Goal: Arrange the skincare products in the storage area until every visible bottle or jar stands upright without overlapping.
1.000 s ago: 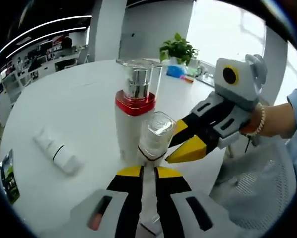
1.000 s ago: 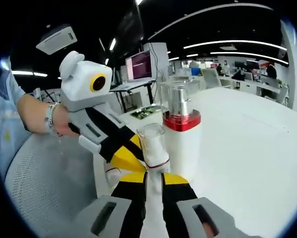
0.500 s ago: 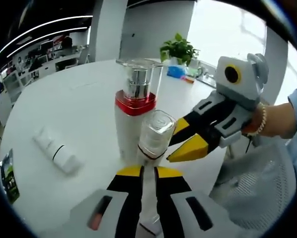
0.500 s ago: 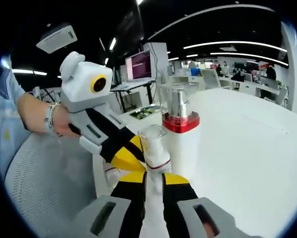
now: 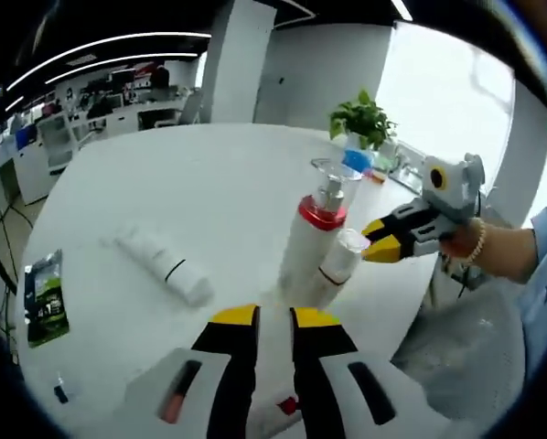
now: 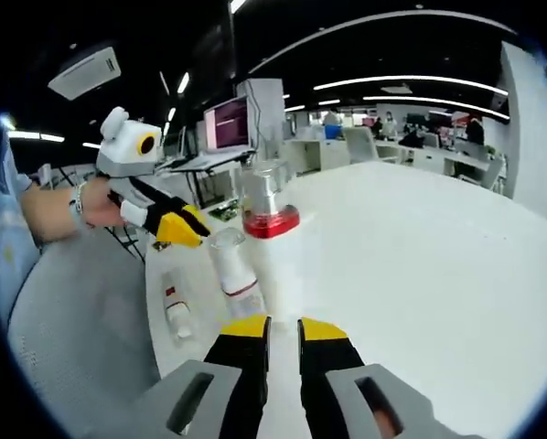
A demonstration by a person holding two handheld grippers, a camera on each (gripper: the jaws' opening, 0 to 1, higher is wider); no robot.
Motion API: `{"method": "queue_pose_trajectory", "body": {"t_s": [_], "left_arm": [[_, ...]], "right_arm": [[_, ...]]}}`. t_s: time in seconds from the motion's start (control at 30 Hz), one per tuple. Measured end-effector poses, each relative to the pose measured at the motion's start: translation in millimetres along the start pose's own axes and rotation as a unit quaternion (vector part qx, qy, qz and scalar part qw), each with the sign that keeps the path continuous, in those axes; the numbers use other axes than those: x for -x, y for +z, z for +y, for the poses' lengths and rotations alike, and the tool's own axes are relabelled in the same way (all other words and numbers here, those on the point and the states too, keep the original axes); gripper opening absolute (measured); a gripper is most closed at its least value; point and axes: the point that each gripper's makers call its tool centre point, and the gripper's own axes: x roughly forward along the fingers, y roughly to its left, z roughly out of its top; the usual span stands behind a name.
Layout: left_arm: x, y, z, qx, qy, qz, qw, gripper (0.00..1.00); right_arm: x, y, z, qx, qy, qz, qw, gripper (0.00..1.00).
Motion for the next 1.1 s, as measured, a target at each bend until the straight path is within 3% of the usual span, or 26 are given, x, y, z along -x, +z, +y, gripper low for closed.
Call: {"method": "queue_pose_trajectory", "body": {"t_s": [0.13, 0.23, 0.3, 0.37, 0.43, 0.47, 0.7, 0.9, 1.0, 1.1], "left_arm": [[23, -10.4, 44.5, -0.007, 0.069, 0.009, 0.9975, 0.1], [32, -18.3, 63.3, -0.001, 0.1, 0.007, 0.995, 0.1], [32, -22.8, 68.7, 0.034, 0.109, -0.016, 0.9934, 0.08], [31, -27.9, 62.3, 0.078, 0.086, 0.008, 0.9932, 0.09], [28, -9.7, 60.1, 0.06, 0.077, -0.038, 0.9945, 0.11], [29, -8.9, 58.5, 0.063, 0.075, -0.043, 0.9943, 0.1], [27, -13.9, 59.0, 0.09, 0.073, -0.032, 0.9928, 0.11], [28, -11.8, 51.3, 0.072, 0.076, -0.039, 0.9938, 0.13], [29, -10.9, 54.1, 0.072, 0.083, -0.041, 0.9931, 0.15], [34, -8.9, 58.3, 0.074, 0.096, -0.051, 0.9913, 0.15]], "right_arm": [[9, 14.5, -23, -0.016, -0.037, -0.015, 0.9991, 0.06], [13, 25.8, -33, -0.031, -0.056, -0.026, 0.9976, 0.06], [14, 32.8, -37, -0.035, -0.066, -0.029, 0.9968, 0.06], [13, 39.0, -41, -0.042, -0.077, -0.027, 0.9957, 0.06], [12, 47.0, -44, -0.044, -0.084, -0.031, 0.995, 0.06], [10, 52.9, -46, -0.045, -0.089, -0.035, 0.9945, 0.07], [9, 92.0, -52, -0.054, -0.098, -0.075, 0.9909, 0.08], [8, 139.0, -49, -0.069, -0.1, -0.11, 0.9865, 0.1], [-2, 154.0, -41, -0.065, -0.092, -0.108, 0.9877, 0.13], [-20, 168.9, -30, -0.047, -0.085, -0.087, 0.9915, 0.14]]}}
